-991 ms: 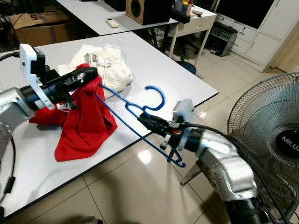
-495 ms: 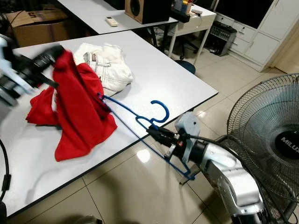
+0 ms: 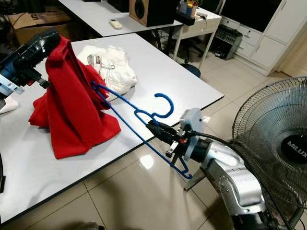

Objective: Hang hanger

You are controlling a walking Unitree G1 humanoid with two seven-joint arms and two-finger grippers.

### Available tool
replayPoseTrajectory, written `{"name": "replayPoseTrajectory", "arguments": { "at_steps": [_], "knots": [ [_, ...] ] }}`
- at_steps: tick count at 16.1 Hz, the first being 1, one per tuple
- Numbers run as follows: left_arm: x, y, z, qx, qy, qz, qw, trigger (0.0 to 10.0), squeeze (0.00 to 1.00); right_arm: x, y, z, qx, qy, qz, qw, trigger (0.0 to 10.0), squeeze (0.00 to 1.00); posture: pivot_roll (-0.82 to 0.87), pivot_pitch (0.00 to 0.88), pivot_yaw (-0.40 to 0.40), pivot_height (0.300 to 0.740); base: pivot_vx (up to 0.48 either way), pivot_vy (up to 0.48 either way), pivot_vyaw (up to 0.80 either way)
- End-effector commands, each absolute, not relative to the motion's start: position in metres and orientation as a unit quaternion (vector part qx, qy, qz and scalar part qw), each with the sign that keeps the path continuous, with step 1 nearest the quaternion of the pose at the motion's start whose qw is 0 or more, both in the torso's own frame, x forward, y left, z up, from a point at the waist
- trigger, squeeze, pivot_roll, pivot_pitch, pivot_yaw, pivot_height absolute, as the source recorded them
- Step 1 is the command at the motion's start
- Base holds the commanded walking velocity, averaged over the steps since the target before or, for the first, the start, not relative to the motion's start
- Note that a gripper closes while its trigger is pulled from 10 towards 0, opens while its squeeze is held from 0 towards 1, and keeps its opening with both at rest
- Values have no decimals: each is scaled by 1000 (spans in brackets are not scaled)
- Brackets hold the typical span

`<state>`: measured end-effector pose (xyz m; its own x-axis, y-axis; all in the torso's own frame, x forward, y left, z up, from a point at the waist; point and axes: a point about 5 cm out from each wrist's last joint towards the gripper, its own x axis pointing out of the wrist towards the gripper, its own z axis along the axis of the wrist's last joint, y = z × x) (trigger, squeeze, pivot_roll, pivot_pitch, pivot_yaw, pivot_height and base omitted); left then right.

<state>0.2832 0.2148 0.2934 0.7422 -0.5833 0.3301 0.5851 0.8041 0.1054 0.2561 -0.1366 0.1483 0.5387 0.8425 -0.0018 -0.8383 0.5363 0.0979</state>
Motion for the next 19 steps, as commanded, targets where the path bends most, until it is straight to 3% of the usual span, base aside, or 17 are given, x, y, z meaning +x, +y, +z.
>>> {"name": "replayPoseTrajectory", "arguments": {
  "at_steps": [1,4,7,12,17,19],
  "knots": [
    [281,210,295,5,-175,-324,930,0,0,259,-138,152,33,15,482,876,10000,0,-16,0,-111,740,0,0,0],
    [282,210,297,3,-174,-321,931,0,0,261,-131,153,21,13,504,864,10000,0,-11,0,-122,740,0,0,0],
    [294,223,293,12,-164,-232,959,0,0,260,-129,163,27,-23,497,867,10000,0,-4,0,-132,740,0,0,0],
    [292,218,294,7,-165,-247,955,0,0,257,-129,175,51,-67,494,865,10000,0,-7,0,-130,740,0,0,0],
    [288,202,294,5,-160,-298,941,0,0,267,-126,171,41,-52,492,868,10000,0,-10,0,-132,740,0,0,0],
    [290,204,291,6,-155,-281,947,0,0,266,-123,175,47,-59,505,860,10000,0,-7,0,-140,740,0,0,0]
  ]
}}
